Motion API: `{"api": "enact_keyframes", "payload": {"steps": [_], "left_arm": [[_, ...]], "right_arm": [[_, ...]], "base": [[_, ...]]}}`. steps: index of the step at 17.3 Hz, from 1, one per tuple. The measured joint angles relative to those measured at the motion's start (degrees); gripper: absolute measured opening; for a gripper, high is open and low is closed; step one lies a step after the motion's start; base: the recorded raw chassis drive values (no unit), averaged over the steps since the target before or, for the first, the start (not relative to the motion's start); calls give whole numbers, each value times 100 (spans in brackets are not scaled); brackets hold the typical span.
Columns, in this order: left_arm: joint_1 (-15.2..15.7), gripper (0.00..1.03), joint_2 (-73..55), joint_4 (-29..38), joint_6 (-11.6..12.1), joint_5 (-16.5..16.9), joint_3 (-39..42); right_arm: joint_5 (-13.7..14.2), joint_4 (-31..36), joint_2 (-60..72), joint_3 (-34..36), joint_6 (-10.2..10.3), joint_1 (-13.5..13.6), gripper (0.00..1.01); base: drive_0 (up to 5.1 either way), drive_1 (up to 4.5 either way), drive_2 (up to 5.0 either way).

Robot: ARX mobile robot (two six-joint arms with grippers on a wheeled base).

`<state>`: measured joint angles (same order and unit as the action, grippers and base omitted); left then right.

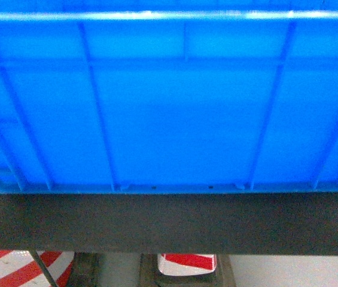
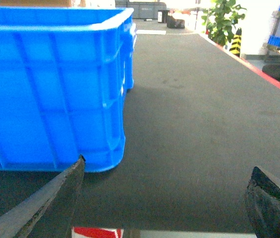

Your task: Place box next to blue box on left shelf

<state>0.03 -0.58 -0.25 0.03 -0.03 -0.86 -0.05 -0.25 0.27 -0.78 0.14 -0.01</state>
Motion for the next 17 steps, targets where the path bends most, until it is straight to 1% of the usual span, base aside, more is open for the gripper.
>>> {"api": "enact_keyframes", "payload": {"steps": [17], "left_arm": [[0, 98, 0, -2, 0, 0, -2]], "right_arm": [[2, -4, 0, 0, 0, 0, 98]], "base": [[0, 0, 0]]}}
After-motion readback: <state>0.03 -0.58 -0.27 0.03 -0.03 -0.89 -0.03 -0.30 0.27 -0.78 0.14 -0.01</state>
